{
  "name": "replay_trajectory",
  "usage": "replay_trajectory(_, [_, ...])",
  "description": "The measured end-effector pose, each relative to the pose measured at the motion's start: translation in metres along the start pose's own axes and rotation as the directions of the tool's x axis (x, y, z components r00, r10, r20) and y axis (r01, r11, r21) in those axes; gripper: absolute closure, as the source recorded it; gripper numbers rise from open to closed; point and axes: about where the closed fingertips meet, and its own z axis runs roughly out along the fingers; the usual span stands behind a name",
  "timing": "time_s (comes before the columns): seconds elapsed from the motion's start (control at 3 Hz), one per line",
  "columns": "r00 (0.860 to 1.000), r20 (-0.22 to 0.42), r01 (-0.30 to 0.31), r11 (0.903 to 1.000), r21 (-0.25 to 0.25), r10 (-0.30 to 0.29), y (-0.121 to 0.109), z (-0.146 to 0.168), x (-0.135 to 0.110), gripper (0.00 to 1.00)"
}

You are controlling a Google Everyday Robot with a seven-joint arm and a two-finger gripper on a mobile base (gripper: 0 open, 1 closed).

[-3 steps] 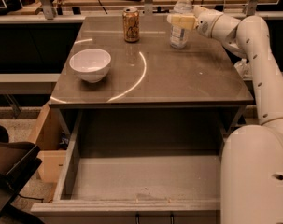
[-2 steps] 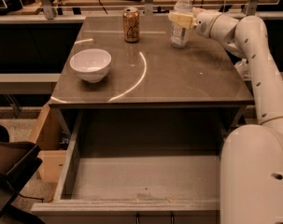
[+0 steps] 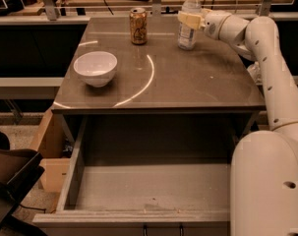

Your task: Place blue plastic bottle into top drawer

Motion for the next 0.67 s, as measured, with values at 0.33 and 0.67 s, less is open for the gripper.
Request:
replay_trajectory(0.33, [1.000, -0.001, -0.001, 1.0000, -0.004, 0.001, 0.0020, 0.0028, 0.0009, 1.00])
replay_trajectory(0.67, [1.000, 0.002, -0.008, 0.9999, -0.006, 0.008, 0.0026, 0.0042, 0.0010, 1.00])
